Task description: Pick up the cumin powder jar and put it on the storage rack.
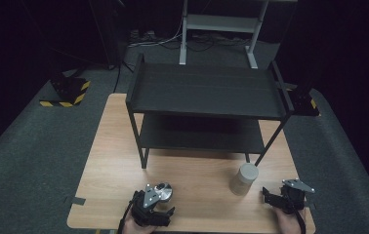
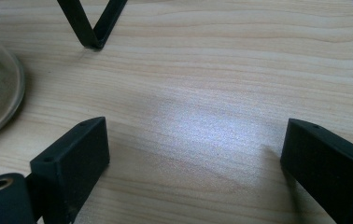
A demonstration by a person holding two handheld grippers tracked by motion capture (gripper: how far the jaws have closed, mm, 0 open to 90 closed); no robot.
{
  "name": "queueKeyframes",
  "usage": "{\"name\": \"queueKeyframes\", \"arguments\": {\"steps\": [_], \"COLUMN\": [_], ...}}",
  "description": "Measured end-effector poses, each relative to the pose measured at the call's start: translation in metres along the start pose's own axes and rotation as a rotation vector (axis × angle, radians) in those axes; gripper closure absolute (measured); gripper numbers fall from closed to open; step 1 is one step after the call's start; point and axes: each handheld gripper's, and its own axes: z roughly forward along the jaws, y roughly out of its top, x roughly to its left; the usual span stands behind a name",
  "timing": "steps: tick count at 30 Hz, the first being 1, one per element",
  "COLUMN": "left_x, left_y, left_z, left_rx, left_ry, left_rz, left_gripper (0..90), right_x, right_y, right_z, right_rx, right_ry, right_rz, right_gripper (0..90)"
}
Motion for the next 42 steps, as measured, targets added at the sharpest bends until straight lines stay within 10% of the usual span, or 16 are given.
{"name": "queueKeyframes", "arguments": {"steps": [42], "left_x": [-0.01], "left_y": [-0.002], "left_z": [0.012], "left_rx": [-0.043], "left_ry": [0.04], "left_rz": [0.01], "left_gripper": [30.3], "right_x": [0.0], "right_y": [0.0], "right_z": [0.0], "right_rx": [0.0], "right_ry": [0.0], "right_rz": [-0.001], "right_gripper": [7.4]}}
